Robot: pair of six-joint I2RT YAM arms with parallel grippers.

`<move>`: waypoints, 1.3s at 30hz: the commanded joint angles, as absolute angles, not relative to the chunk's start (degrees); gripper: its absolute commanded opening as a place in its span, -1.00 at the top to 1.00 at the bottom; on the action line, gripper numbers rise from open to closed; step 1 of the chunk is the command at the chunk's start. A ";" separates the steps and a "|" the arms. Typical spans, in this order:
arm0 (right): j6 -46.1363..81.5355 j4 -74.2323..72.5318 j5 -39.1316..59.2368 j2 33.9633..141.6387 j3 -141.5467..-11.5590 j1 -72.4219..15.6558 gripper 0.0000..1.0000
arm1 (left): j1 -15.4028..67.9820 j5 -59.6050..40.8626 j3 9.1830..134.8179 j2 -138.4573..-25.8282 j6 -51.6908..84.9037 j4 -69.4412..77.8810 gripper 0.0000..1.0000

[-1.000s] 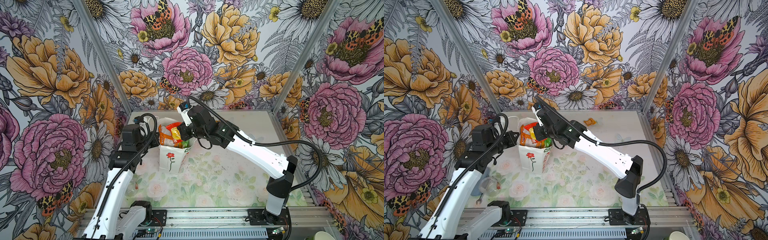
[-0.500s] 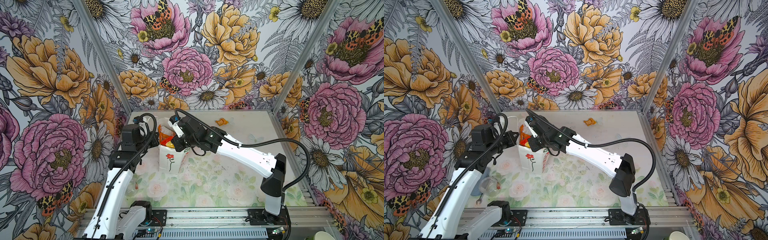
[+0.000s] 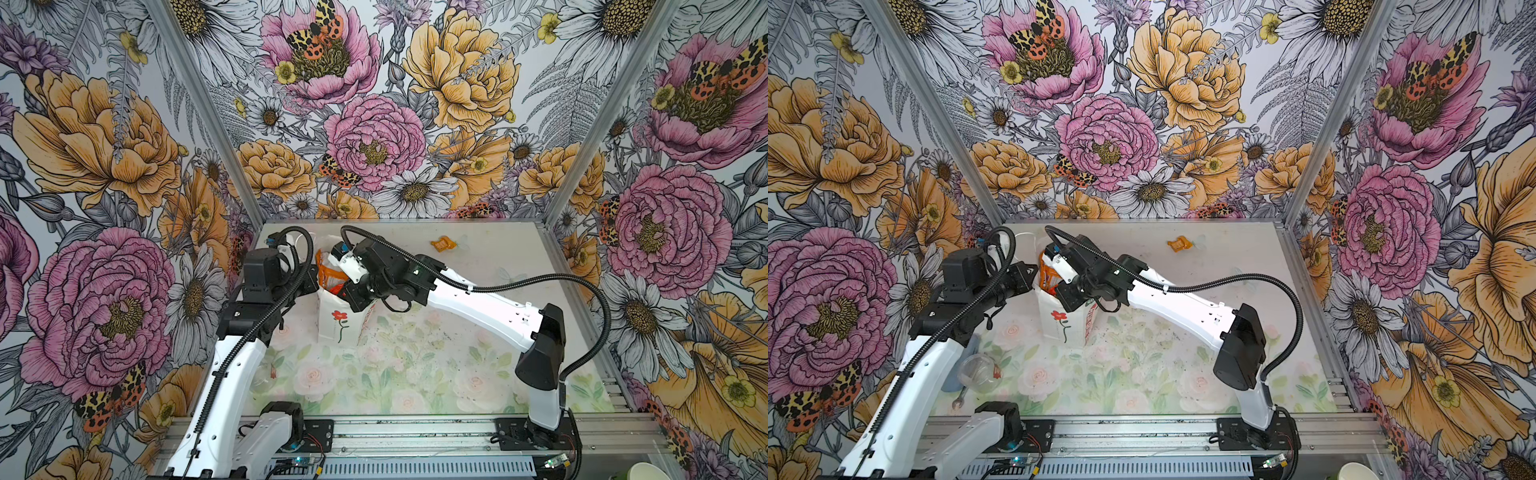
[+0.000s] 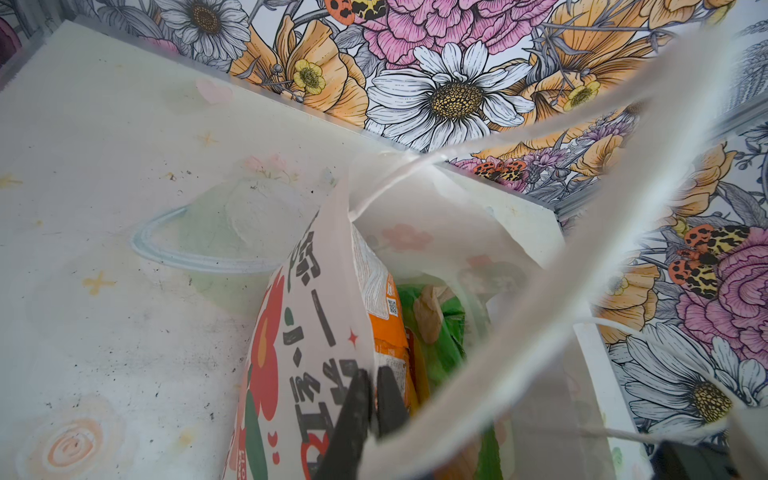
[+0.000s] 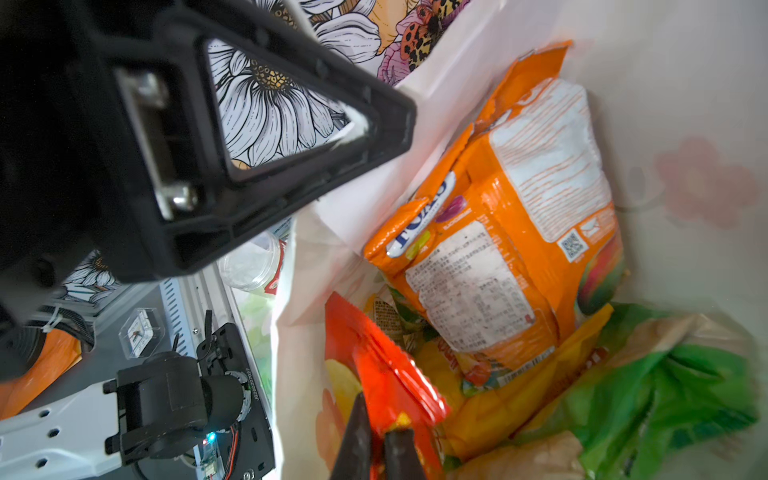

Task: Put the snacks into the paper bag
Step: 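Lower the red snack pack into the paper bag and open the right gripper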

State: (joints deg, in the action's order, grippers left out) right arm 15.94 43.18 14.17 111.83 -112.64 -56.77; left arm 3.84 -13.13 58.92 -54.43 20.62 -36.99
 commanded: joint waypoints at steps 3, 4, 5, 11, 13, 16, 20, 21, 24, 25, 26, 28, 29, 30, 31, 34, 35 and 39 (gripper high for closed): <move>14.49 43.81 21.33 114.00 -113.05 -54.75 0.91 | 3.51 -15.10 59.19 -54.05 20.65 -33.95 0.82; 14.58 44.38 21.72 114.34 -113.61 -54.40 0.90 | 3.52 -15.07 59.24 -54.05 20.73 -33.84 0.82; 14.51 44.98 22.33 114.73 -114.29 -54.10 0.90 | 3.52 -15.13 59.27 -54.05 20.78 -33.84 0.82; 12.84 50.36 20.20 118.34 -118.86 -53.88 0.89 | 3.52 -15.24 59.28 -54.14 20.71 -33.91 0.82; 12.57 51.96 19.93 119.61 -120.33 -53.88 0.89 | 3.49 -15.25 59.33 -54.14 20.72 -33.86 0.82; 12.57 52.98 19.91 120.75 -121.77 -54.09 0.86 | 3.51 -15.22 59.33 -54.23 20.80 -33.89 0.82; 12.52 53.17 19.73 121.17 -122.84 -54.16 0.77 | 3.50 -15.28 59.32 -54.23 20.74 -33.84 0.82; 12.57 53.22 19.69 121.20 -123.04 -54.14 0.73 | 3.52 -15.22 59.25 -54.23 20.74 -33.84 0.82; 12.69 53.26 19.46 120.82 -123.63 -54.15 0.53 | 3.52 -15.28 59.19 -54.23 20.74 -33.84 0.82; 12.67 53.26 19.35 120.65 -123.82 -54.19 0.45 | 3.51 -15.21 59.24 -54.23 20.75 -33.88 0.82; 12.78 53.34 19.32 120.44 -123.96 -54.16 0.38 | 3.52 -15.27 59.24 -54.23 20.74 -33.88 0.82; 13.12 53.35 19.07 119.93 -124.36 -54.08 0.25 | 3.50 -15.29 59.23 -54.23 20.79 -33.86 0.82; 13.22 53.37 19.07 119.71 -124.53 -54.05 0.21 | 3.48 -15.27 59.24 -54.23 20.68 -33.90 0.82; 13.42 53.35 19.03 119.37 -124.71 -53.93 0.18 | 3.46 -15.29 59.24 -54.22 20.74 -33.84 0.82; 13.58 53.35 18.82 118.95 -124.98 -53.93 0.14 | 3.48 -15.25 59.24 -54.23 20.73 -33.88 0.82; 13.71 53.33 17.40 117.86 -125.34 -53.84 0.08 | 3.50 -15.18 59.24 -54.14 20.72 -33.86 0.82; 13.76 53.35 16.87 117.46 -125.42 -53.78 0.06 | 3.47 -15.25 59.24 -54.14 20.74 -33.86 0.82; 13.70 53.35 14.35 116.03 -125.53 -53.68 -0.13 | 3.39 -15.28 59.24 -54.05 20.73 -33.86 0.82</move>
State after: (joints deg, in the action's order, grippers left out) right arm 13.58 53.04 16.95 119.28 -123.61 -53.65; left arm 3.84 -13.52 58.92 -54.46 20.62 -36.75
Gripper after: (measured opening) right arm 0.550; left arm 0.090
